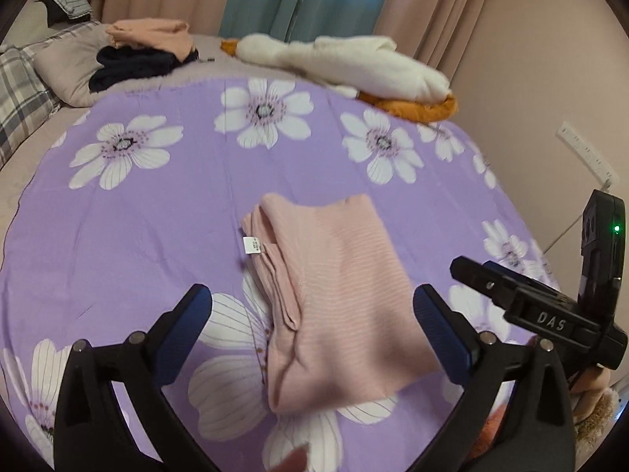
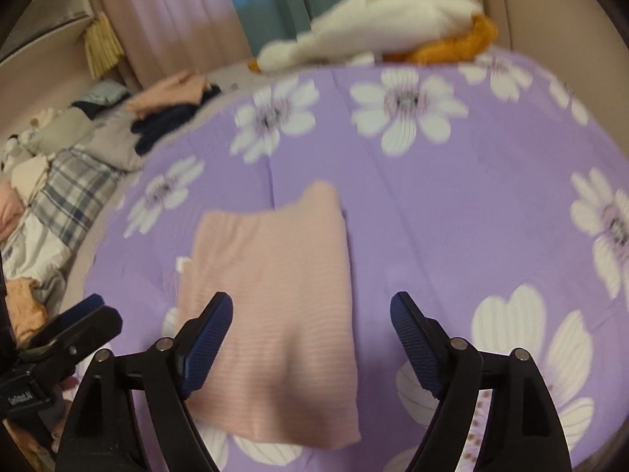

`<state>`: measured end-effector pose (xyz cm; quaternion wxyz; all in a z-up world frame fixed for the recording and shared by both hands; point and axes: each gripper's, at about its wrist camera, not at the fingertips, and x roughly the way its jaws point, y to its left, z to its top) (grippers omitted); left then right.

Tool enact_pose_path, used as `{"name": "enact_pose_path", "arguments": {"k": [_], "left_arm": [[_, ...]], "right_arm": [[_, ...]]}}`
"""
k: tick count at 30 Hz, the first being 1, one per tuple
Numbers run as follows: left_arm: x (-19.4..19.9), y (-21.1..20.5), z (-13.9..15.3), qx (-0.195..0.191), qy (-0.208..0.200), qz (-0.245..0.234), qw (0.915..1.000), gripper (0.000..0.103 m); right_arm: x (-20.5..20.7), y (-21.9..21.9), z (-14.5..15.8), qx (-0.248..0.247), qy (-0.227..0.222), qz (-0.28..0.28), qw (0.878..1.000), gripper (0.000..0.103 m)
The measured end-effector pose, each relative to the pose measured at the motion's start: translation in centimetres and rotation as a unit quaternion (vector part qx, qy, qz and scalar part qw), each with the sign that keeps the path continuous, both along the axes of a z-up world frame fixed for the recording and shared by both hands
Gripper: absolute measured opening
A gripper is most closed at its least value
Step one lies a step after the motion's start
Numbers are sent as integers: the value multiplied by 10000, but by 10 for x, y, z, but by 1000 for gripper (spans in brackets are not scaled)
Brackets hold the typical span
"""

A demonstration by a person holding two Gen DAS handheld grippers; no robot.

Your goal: Fold small clothes

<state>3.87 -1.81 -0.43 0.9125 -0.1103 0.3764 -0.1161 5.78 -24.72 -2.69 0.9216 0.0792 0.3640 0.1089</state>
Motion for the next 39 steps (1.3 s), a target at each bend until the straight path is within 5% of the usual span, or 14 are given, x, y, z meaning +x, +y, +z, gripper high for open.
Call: {"name": "enact_pose_path", "arguments": {"k": [9, 23, 39], "left_arm": [[-27, 9, 10, 234, -126, 371, 9990, 102], [-42, -13, -7, 512, 129, -84, 9986, 102], [-46, -9, -5, 484, 225, 61, 9986, 102]], "right_arm": [[-29, 3, 23, -307, -645, -38, 9974, 95], [-40, -3, 13, -342, -450, -374, 9977, 95], [-43, 13, 7, -633, -367, -240, 9970, 95]]}}
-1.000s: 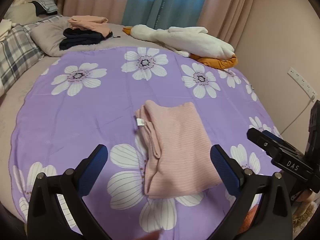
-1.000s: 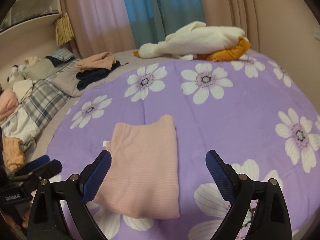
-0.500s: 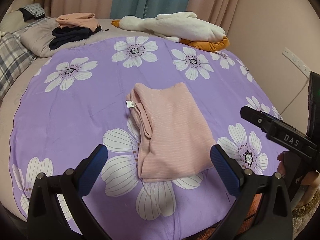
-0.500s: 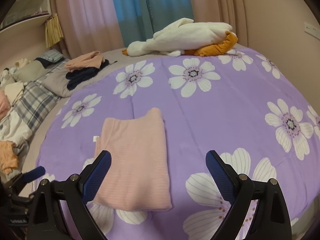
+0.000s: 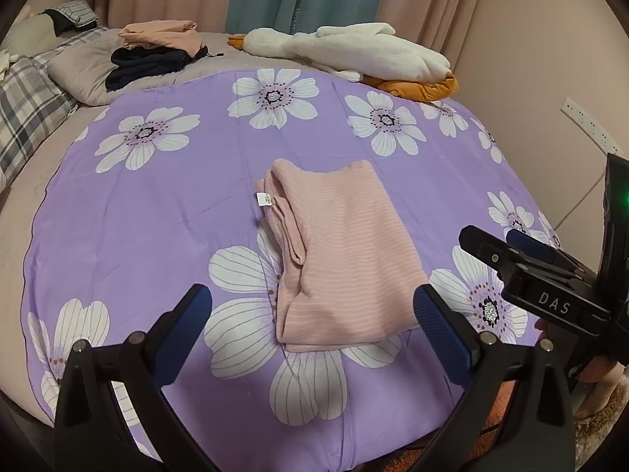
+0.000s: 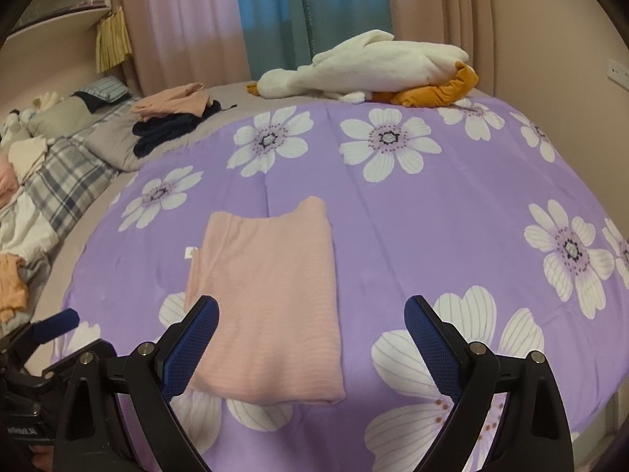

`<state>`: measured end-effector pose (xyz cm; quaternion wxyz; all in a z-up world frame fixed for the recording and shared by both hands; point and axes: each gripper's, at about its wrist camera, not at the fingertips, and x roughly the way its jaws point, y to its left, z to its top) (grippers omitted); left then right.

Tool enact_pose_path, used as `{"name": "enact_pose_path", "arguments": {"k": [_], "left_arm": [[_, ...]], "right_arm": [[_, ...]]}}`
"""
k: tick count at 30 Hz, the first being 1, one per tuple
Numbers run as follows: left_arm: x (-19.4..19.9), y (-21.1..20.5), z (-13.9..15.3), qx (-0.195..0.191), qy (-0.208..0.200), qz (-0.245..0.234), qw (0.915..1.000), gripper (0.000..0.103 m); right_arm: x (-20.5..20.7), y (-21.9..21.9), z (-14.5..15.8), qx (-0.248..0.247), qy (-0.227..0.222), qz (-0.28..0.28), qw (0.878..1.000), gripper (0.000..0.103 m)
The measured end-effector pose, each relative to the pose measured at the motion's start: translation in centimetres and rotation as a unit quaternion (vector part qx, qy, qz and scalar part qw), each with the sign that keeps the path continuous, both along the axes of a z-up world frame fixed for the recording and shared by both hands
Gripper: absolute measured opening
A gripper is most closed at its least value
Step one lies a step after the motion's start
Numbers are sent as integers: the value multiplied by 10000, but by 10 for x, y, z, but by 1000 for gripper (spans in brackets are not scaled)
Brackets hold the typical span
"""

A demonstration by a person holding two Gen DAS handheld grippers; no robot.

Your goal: Fold small clothes

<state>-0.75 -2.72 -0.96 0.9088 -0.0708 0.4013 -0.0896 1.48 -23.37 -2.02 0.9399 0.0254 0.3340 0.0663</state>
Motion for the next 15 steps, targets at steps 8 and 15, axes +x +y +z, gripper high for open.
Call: {"name": "enact_pose_path", "arguments": {"k": [8, 15], "left_arm": [[-1, 0, -1, 10, 1, -14, 10000, 102], [-3, -3, -2, 47, 9, -28, 10000, 102]], "right_arm": [[-1, 3, -2, -3, 27, 12, 10000, 95], [-1, 6, -4, 37, 64, 99, 9999, 95]]}}
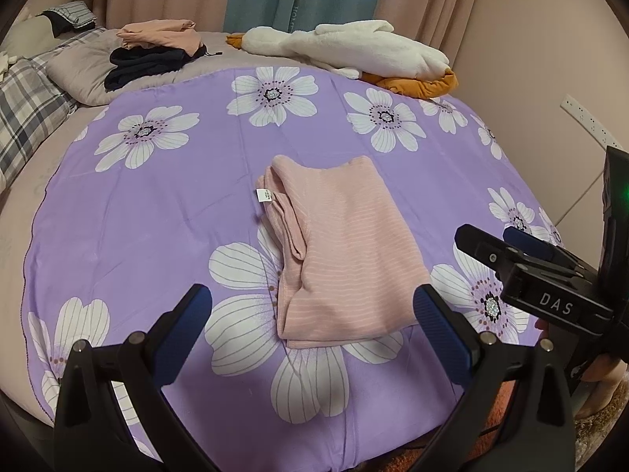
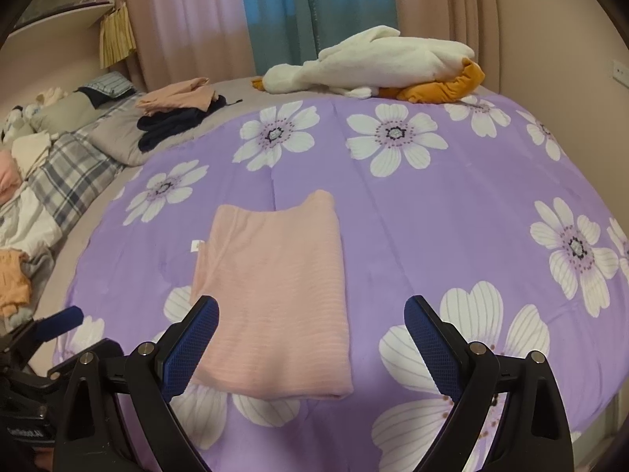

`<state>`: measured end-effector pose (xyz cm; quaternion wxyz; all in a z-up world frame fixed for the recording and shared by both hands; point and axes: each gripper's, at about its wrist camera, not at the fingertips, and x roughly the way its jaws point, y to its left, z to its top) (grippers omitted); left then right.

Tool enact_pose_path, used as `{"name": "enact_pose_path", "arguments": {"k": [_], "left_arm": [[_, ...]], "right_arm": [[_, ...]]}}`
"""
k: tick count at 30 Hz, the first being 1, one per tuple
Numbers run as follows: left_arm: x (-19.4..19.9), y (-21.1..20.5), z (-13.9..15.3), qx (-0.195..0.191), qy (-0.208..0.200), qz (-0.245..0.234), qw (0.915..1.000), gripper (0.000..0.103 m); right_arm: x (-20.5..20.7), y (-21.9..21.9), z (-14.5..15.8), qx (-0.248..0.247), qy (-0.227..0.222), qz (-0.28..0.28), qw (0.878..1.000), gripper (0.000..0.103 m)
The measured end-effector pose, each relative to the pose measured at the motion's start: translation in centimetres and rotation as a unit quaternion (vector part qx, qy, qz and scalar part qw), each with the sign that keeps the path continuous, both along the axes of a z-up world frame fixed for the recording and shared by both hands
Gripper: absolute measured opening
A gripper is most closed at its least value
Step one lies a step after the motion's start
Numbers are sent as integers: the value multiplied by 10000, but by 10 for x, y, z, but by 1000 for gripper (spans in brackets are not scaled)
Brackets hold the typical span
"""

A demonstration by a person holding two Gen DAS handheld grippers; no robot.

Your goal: Fold small clothes

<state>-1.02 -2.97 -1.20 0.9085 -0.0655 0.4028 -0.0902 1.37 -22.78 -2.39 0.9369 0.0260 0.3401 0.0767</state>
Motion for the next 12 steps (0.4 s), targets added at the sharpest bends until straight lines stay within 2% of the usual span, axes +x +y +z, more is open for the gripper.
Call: {"name": "enact_pose_path", "arguments": {"k": [12], "left_arm": [[-2, 0, 4, -115, -66, -65, 9999, 102]], "right_arm": [[1, 1, -1, -52, 56, 23, 10000, 95]]}}
